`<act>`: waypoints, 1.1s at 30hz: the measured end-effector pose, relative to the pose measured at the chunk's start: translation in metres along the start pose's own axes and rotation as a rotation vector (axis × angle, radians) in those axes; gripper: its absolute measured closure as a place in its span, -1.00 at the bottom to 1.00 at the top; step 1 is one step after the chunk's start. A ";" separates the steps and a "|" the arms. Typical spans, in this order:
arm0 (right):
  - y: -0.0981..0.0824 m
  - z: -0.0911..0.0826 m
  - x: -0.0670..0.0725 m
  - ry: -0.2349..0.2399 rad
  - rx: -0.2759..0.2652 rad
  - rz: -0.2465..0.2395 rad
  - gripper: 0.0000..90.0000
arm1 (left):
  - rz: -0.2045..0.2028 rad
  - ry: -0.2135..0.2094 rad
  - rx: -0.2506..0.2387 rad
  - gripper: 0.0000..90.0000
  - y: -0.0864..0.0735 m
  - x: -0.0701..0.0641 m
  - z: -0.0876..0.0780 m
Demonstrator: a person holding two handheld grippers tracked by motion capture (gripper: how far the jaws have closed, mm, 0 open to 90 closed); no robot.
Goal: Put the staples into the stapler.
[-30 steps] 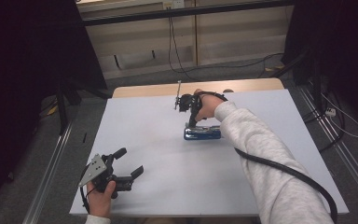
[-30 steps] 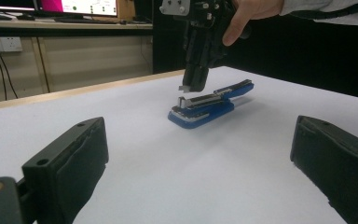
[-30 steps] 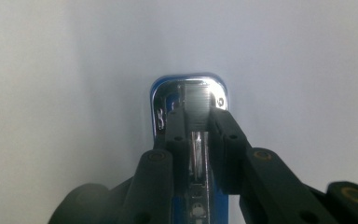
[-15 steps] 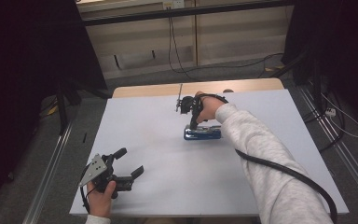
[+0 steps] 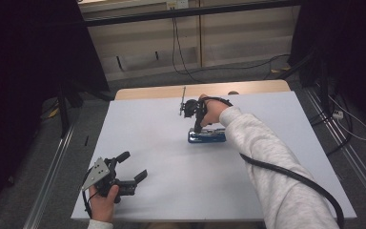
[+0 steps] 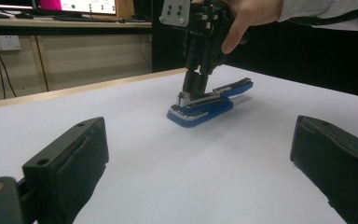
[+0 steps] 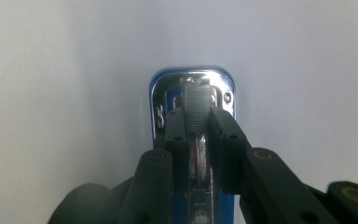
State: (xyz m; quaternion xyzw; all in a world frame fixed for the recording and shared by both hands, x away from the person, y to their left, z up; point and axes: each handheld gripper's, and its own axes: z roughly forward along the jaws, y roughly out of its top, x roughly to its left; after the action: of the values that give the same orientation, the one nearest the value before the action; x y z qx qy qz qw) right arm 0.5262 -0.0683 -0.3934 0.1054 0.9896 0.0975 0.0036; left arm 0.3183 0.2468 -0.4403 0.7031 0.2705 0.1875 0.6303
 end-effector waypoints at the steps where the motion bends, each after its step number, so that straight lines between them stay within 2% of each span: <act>1: 0.000 0.000 0.000 -0.001 -0.002 0.002 0.75 | -0.001 0.000 0.000 -0.91 0.000 0.000 0.000; 2: 0.000 0.000 0.000 -0.001 -0.002 0.002 0.75 | 0.006 0.007 0.001 -0.91 0.000 0.000 0.000; 4: 0.000 0.001 0.000 -0.002 -0.003 0.002 0.73 | -0.012 -0.004 0.008 -0.91 0.000 -0.001 0.000; 8: -0.001 0.002 0.001 -0.001 -0.017 0.002 0.59 | -0.010 0.003 0.002 -0.91 0.000 0.000 0.001; 9: -0.001 0.002 0.002 -0.007 -0.023 0.009 0.50 | 0.005 0.000 0.009 -0.91 0.000 0.001 0.000; 11: -0.002 0.001 0.003 -0.010 -0.029 0.015 0.50 | 0.000 -0.005 0.013 -0.91 0.000 0.000 0.001; 13: -0.004 -0.001 0.004 -0.009 -0.046 0.018 0.46 | -0.004 -0.003 0.016 -0.91 -0.001 0.000 0.001; 15: -0.009 -0.006 0.007 -0.010 -0.086 0.030 0.35 | -0.014 -0.004 0.022 -0.91 -0.001 0.001 0.002; 17: -0.013 -0.009 0.008 -0.021 -0.115 0.054 0.20 | -0.021 0.001 0.034 -0.91 -0.001 0.001 0.004; 19: -0.016 -0.010 0.008 -0.020 -0.131 0.071 0.19 | -0.023 -0.001 0.030 -0.91 -0.001 0.002 0.005; 21: -0.022 -0.013 0.008 -0.026 -0.153 0.087 0.09 | -0.024 -0.002 0.038 -0.91 0.000 0.002 0.006; 22: -0.029 -0.015 0.008 -0.026 -0.175 0.114 0.02 | -0.033 -0.004 0.059 -0.91 0.000 0.001 0.009; 25: -0.035 -0.016 0.008 -0.030 -0.196 0.131 -0.07 | -0.043 -0.016 0.082 -0.91 -0.001 0.002 0.012; 26: -0.039 -0.017 0.008 -0.031 -0.200 0.150 -0.11 | -0.059 -0.020 0.086 -0.91 -0.001 0.001 0.014; 27: -0.046 -0.017 0.008 -0.030 -0.225 0.171 -0.16 | -0.057 -0.025 0.097 -0.91 0.000 0.002 0.018; 28: -0.046 -0.017 0.008 -0.030 -0.225 0.171 -0.16 | -0.057 -0.025 0.097 -0.91 0.000 0.002 0.018; 29: -0.053 -0.018 0.009 -0.040 -0.247 0.195 -0.25 | -0.055 -0.025 0.106 -0.91 0.001 0.002 0.019; 32: -0.059 -0.019 0.010 -0.037 -0.270 0.219 -0.28 | -0.051 -0.031 0.117 -0.92 0.004 0.001 0.024; 33: -0.065 -0.019 0.012 -0.039 -0.283 0.238 -0.38 | -0.050 -0.040 0.130 -0.92 0.006 0.000 0.027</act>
State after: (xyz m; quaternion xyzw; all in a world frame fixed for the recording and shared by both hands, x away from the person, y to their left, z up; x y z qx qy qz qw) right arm 0.5002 -0.1320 -0.3874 0.2220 0.9464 0.2333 0.0260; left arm 0.3359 0.2252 -0.4383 0.7391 0.2870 0.1394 0.5932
